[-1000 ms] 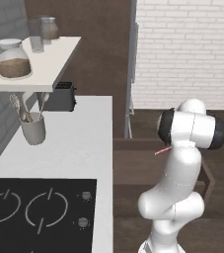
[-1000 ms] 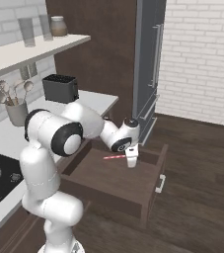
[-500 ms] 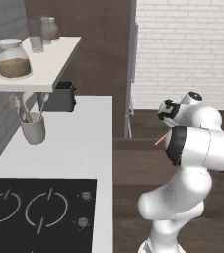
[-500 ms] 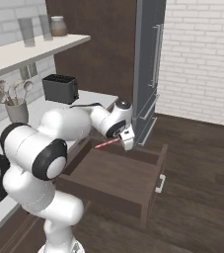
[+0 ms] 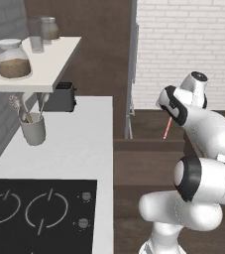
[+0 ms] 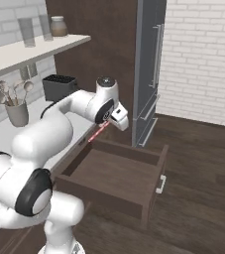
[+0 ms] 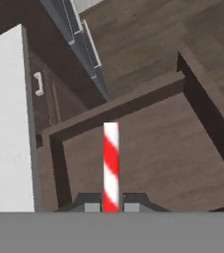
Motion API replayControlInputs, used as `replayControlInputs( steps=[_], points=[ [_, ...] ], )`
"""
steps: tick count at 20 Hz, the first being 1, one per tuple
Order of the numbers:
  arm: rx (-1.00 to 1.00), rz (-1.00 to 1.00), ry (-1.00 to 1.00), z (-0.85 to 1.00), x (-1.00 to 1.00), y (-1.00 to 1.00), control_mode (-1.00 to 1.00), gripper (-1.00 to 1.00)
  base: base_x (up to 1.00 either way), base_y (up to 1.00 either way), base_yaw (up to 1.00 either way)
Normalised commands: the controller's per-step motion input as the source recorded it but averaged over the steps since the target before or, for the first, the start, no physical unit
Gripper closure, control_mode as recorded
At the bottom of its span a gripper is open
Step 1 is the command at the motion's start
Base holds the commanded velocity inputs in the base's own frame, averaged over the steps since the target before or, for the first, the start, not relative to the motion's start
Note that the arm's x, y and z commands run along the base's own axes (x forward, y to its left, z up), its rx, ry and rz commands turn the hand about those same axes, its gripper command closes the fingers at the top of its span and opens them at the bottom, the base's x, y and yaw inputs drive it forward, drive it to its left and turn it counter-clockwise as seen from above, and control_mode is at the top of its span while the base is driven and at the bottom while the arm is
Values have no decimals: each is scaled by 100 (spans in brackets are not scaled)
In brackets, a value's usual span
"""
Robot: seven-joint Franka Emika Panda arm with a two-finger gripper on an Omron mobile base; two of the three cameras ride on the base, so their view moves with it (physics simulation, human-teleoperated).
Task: Take a straw from the drawer in front and place it inside the glass cup on the dining counter.
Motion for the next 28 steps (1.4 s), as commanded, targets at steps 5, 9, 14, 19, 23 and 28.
replayControlInputs(
  steps=[5, 9, 14, 19, 23, 28],
  points=[
    [-24, 45, -11, 88, -52, 28, -100, 100, 0, 0, 0],
    [-23, 45, -19, 57, -73, 11, -100, 100, 0, 0, 0],
    [-22, 24, -13, 10, -67, 29, -100, 100, 0, 0, 0],
    [-19, 0, -12, 0, -32, 41, -100, 100, 0, 0, 0],
    [-13, -3, -6, 0, -21, 17, 100, 100, -19, 0, -1],
    [0, 0, 0, 0, 0, 0, 100, 100, -96, -29, -3]
  ],
)
